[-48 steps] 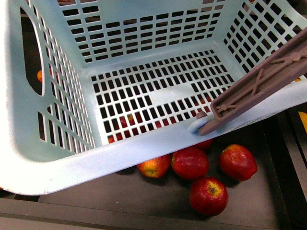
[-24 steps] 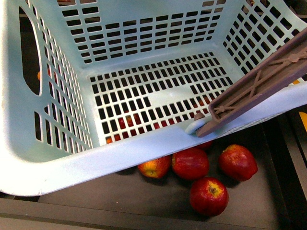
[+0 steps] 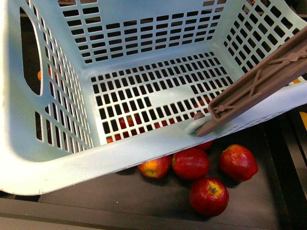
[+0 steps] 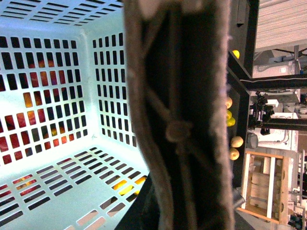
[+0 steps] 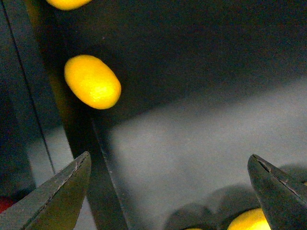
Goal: Pick lemon and mango into basket
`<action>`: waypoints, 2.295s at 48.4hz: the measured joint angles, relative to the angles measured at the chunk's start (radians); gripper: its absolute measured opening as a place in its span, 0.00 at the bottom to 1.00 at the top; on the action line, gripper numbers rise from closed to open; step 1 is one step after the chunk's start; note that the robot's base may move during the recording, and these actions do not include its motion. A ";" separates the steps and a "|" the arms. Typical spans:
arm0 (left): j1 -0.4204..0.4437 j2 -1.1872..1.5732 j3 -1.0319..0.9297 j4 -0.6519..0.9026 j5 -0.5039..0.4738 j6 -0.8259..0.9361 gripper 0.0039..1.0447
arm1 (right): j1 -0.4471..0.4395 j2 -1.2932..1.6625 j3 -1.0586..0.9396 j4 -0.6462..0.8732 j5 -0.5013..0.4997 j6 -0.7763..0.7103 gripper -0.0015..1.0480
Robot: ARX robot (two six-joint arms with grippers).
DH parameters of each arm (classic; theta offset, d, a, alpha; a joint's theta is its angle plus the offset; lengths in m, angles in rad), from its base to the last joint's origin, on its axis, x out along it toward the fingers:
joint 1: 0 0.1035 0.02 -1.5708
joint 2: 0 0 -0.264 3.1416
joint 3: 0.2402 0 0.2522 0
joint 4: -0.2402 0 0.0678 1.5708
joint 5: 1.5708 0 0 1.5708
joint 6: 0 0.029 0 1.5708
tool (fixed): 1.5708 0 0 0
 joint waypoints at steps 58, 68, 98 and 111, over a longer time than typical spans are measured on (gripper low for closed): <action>0.000 0.000 0.000 0.000 -0.001 0.001 0.04 | 0.003 0.566 0.617 -0.289 -0.406 -0.457 0.92; 0.000 0.000 0.000 0.000 -0.002 0.001 0.04 | 0.040 0.605 0.674 -0.301 -0.388 -0.457 0.92; 0.000 0.000 0.000 0.000 -0.001 0.001 0.04 | 0.097 0.689 0.801 -0.333 -0.378 -0.431 0.92; 0.000 0.000 0.000 0.000 -0.001 0.001 0.04 | 0.111 0.715 0.837 -0.339 -0.372 -0.418 0.92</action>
